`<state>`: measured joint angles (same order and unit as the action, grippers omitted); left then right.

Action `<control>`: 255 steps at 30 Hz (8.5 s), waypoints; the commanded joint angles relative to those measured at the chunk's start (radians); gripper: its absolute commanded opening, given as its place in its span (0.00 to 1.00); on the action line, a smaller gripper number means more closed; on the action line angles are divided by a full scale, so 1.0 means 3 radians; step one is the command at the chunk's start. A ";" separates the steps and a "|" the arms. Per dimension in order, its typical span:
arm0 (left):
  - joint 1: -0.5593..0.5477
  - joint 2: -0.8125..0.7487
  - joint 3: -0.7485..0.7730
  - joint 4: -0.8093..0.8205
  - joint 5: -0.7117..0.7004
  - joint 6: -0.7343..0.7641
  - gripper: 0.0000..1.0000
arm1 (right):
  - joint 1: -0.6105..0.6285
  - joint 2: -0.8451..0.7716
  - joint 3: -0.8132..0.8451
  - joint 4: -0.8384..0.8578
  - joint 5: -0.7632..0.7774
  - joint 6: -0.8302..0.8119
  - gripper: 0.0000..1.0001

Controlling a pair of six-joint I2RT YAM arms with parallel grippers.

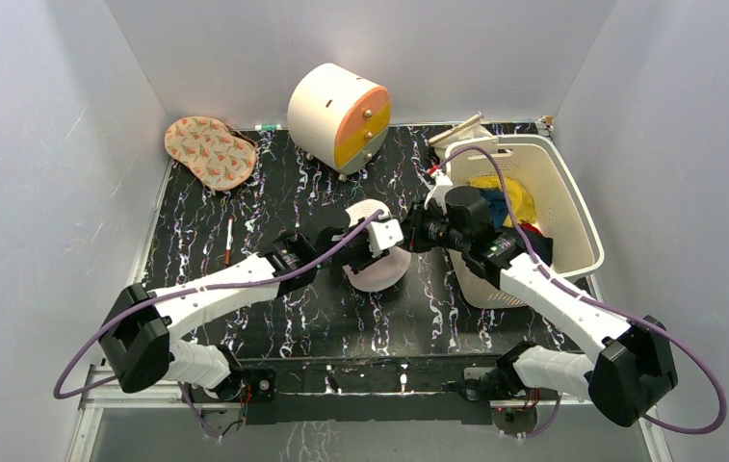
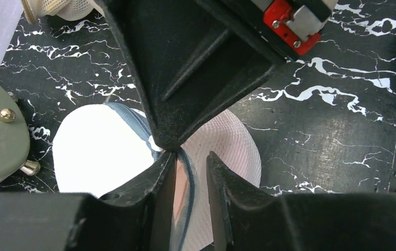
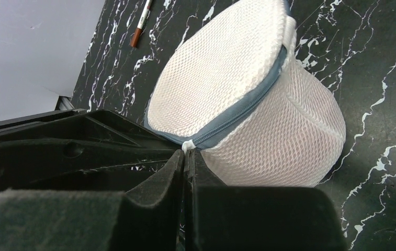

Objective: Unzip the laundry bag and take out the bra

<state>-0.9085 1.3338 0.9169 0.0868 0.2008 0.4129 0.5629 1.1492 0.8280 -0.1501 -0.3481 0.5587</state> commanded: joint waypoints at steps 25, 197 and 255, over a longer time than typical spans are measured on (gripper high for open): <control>0.0025 -0.0112 -0.0230 0.0516 -0.1308 0.0383 0.00 | -0.0631 0.0036 0.0151 -0.0059 0.0109 -0.0524 0.00; 0.0299 0.0488 0.0750 -0.0716 -0.2696 -0.1198 0.00 | 0.1379 -0.1391 -0.0220 -0.1770 0.2943 0.0915 0.47; 0.0569 -0.0003 0.0387 -0.0974 -0.1833 -0.1648 0.00 | 0.0745 0.1951 0.0978 0.1001 0.1775 0.0413 0.42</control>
<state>-0.7414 1.3651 1.0447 -0.2287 -0.3573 -0.0830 0.7887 1.7142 1.0466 0.1089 0.1459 0.6502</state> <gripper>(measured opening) 0.014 0.486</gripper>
